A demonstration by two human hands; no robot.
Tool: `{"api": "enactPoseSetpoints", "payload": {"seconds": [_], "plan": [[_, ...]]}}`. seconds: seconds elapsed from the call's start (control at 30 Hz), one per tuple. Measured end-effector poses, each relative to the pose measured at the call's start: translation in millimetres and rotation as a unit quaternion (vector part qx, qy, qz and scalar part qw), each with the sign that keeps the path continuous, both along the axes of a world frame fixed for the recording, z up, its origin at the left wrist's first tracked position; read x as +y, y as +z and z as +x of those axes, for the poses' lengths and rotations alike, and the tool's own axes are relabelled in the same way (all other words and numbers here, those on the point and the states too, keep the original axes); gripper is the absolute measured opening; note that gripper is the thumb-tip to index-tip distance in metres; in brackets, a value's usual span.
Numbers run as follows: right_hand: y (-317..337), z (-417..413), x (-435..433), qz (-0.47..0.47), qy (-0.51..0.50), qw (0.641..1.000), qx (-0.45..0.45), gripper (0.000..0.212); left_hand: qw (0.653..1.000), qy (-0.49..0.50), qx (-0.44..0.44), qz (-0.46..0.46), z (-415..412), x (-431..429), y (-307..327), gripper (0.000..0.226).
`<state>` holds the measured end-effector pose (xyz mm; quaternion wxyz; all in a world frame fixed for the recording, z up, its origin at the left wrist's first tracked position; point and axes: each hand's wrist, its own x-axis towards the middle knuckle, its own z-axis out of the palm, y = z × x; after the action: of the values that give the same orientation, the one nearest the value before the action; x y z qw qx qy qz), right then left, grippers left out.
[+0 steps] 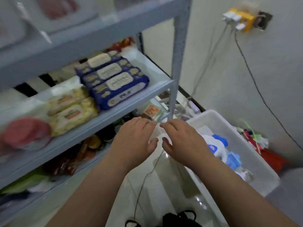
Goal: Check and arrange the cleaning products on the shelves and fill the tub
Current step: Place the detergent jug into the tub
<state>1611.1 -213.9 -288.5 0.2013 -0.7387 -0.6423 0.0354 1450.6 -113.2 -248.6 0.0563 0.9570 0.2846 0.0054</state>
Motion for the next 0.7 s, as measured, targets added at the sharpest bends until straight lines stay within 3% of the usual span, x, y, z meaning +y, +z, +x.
{"api": "enactPoseSetpoints", "payload": {"seconds": [0.37,0.7], "plan": [[97.7,-185.6,112.6,0.131,0.178,0.974,-0.045,0.042,0.974,0.166,-0.088,0.128,-222.5,51.1,91.9,0.053],[175.4,-281.0,183.2,0.19,0.215,0.956,-0.06,0.041,0.936,0.26,-0.163,0.172,-332.4,81.6,157.1,0.062]]}}
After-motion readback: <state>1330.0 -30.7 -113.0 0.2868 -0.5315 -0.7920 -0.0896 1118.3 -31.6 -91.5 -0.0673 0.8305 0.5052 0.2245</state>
